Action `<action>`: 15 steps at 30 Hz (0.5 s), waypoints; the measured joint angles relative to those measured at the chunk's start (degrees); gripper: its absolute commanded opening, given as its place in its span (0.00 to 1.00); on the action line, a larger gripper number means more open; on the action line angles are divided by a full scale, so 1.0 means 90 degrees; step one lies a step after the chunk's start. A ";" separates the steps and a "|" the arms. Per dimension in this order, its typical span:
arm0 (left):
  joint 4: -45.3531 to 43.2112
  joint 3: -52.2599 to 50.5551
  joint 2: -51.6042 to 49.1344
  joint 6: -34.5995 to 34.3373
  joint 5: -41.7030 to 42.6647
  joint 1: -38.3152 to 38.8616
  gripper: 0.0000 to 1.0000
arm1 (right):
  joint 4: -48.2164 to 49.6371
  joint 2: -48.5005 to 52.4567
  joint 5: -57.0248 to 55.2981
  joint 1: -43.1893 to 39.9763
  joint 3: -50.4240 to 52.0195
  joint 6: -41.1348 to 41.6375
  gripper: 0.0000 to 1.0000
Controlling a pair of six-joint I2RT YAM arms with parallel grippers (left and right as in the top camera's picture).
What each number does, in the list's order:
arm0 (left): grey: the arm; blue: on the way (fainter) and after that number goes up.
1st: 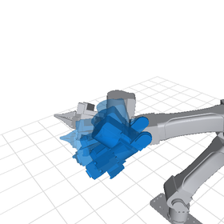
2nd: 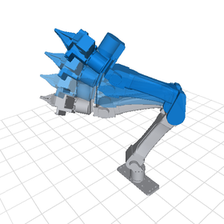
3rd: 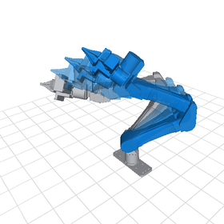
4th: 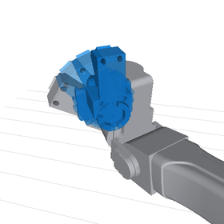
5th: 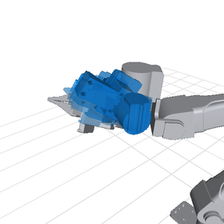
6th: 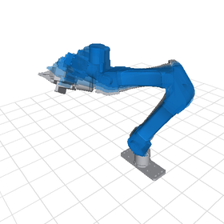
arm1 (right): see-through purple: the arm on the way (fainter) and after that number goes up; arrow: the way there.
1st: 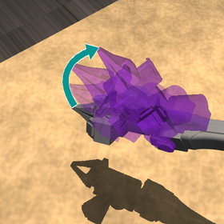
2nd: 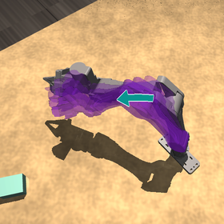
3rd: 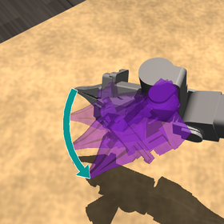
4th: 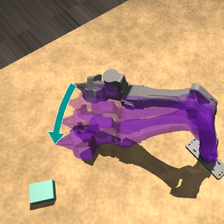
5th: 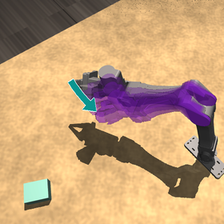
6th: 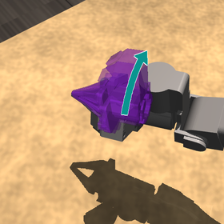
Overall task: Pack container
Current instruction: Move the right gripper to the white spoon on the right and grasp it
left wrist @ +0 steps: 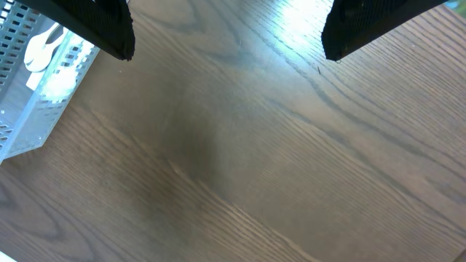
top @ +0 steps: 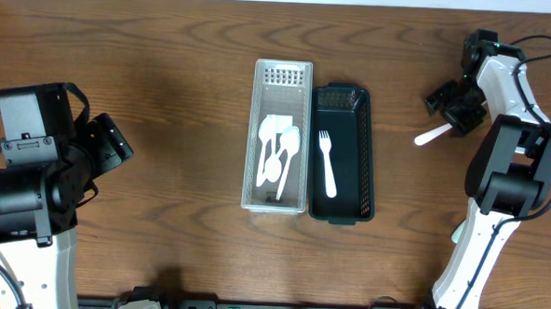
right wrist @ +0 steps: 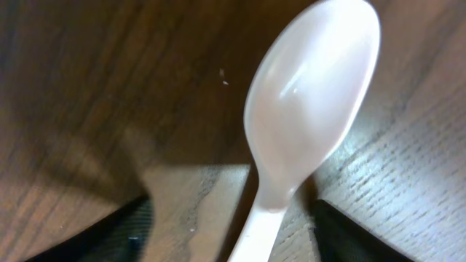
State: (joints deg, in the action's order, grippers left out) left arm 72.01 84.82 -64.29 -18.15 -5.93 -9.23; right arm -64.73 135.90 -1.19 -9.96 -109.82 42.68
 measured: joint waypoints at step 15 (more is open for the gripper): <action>0.0000 -0.0002 0.0000 0.0000 0.0000 0.0000 0.85 | -0.0034 0.0012 0.0015 0.0000 -0.0005 -0.0019 0.23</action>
State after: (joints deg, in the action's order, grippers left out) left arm 72.01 84.79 -64.29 -18.15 -5.93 -9.23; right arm -65.04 136.00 -1.06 -9.96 -109.86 42.50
